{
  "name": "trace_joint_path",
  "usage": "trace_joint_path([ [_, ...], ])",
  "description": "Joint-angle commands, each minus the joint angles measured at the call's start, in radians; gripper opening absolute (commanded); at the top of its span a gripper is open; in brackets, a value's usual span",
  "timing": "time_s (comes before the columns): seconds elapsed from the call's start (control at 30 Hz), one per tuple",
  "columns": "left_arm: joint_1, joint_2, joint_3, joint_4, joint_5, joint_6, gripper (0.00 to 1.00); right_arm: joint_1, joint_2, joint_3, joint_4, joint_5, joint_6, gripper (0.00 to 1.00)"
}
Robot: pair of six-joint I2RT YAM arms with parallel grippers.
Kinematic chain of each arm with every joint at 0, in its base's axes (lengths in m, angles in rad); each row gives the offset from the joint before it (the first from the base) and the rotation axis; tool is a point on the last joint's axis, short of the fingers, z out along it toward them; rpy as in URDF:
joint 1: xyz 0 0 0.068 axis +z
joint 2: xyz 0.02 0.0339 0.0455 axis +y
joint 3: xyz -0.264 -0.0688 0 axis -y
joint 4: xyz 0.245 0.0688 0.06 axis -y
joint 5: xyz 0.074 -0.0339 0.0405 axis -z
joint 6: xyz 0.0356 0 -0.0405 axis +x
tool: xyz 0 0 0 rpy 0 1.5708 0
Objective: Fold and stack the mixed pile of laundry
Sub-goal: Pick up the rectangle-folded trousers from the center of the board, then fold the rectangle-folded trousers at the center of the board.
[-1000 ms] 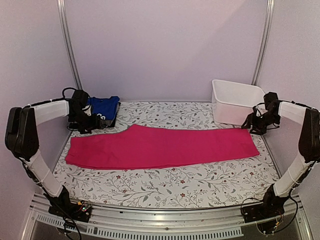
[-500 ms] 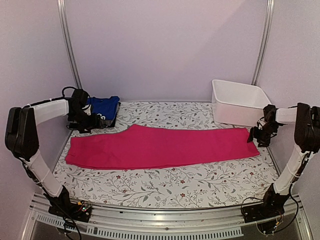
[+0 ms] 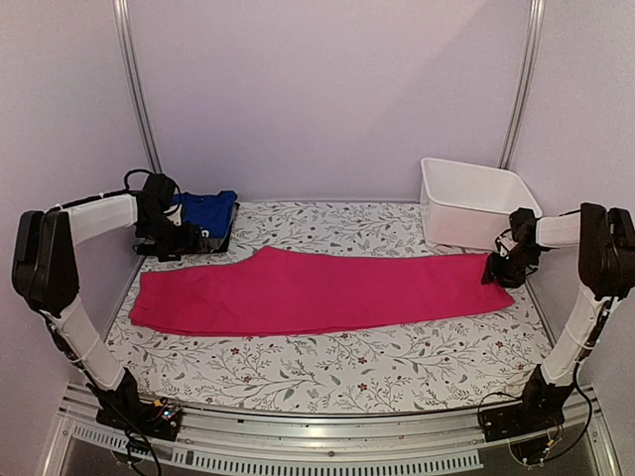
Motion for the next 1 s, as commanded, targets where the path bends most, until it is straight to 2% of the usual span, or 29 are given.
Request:
trace_joint_path([
  [0.0, -0.003, 0.015, 0.030, -0.008, -0.016, 0.018, 0.81, 0.072, 0.064, -0.043, -0.065, -0.112, 0.026, 0.42],
  [0.13, -0.002, 0.018, 0.030, -0.008, -0.021, 0.020, 0.85, 0.072, 0.031, -0.027, -0.102, -0.116, 0.058, 0.01],
  [0.23, 0.000, 0.020, 0.034, -0.007, -0.027, 0.022, 0.90, 0.070, -0.053, 0.006, -0.149, -0.077, 0.071, 0.00],
  [0.33, 0.001, 0.017, 0.032, -0.007, -0.031, 0.020, 0.99, 0.041, -0.155, 0.030, -0.201, -0.029, 0.106, 0.00],
  [0.53, 0.023, -0.023, -0.006, 0.019, -0.019, 0.001, 1.00, -0.183, -0.381, 0.014, -0.225, -0.010, 0.195, 0.00],
  [0.6, 0.041, -0.044, -0.022, 0.034, -0.002, -0.011, 1.00, -0.211, -0.421, 0.026, -0.220, -0.020, 0.207, 0.00],
  [0.67, 0.058, -0.077, -0.039, 0.059, 0.003, -0.020, 1.00, -0.209, -0.442, 0.043, -0.189, -0.132, 0.187, 0.00],
  [0.77, 0.081, -0.137, -0.082, 0.123, 0.032, -0.037, 1.00, -0.152, -0.453, 0.058, -0.148, -0.291, 0.162, 0.00],
  [0.87, 0.093, -0.173, -0.116, 0.168, 0.087, -0.051, 1.00, -0.004, -0.424, 0.090, -0.118, -0.384, 0.143, 0.00],
  [0.97, 0.119, -0.182, -0.133, 0.180, 0.148, -0.064, 1.00, 0.161, -0.370, 0.117, -0.046, -0.500, 0.189, 0.00],
])
